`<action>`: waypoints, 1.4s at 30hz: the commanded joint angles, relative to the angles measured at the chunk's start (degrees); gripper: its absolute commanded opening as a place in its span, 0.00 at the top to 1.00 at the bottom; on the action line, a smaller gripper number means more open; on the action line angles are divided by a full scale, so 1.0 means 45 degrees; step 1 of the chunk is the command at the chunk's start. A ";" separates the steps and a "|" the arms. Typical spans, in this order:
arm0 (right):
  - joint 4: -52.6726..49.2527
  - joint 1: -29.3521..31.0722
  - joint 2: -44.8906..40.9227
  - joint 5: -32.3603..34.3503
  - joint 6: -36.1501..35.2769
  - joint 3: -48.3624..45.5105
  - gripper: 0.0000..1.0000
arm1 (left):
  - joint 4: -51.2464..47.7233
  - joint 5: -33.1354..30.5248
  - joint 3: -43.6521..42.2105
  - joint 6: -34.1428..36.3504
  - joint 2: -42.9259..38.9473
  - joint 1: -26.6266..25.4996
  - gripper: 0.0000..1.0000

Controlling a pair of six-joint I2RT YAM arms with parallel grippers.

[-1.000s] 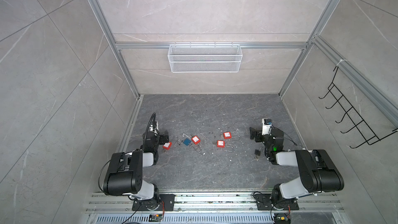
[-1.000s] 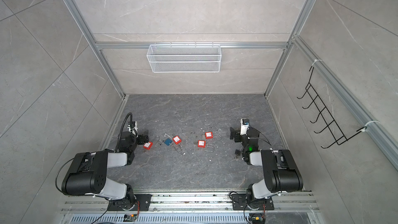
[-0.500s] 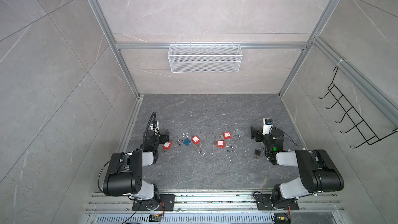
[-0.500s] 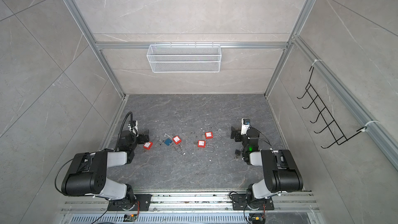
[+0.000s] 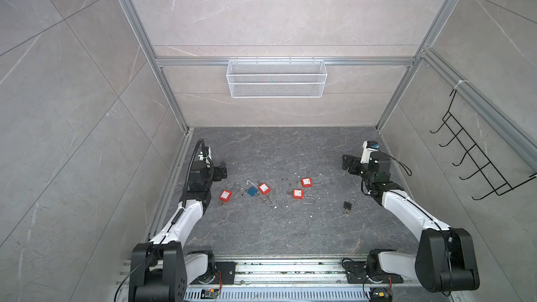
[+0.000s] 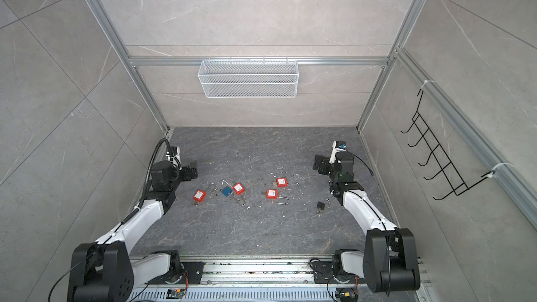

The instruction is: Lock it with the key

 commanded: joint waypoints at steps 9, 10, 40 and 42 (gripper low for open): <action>-0.9402 0.3256 -0.0968 0.3538 0.5959 0.1354 0.07 | -0.4838 0.1535 0.0709 -0.2756 -0.1607 -0.1553 0.03; -0.9653 0.3259 -0.0981 0.3446 0.6087 0.1318 0.07 | -0.4880 0.1758 0.0749 -0.2751 -0.1560 -0.1643 0.03; -0.7909 0.1613 0.1524 0.1644 0.4110 -0.0967 0.39 | -0.5912 0.1556 0.1633 -0.3703 -0.0420 -0.4863 0.07; -0.7811 0.1535 0.1611 0.1654 0.3951 -0.0984 0.39 | -0.5907 0.1490 0.1813 -0.3818 -0.0232 -0.5016 0.08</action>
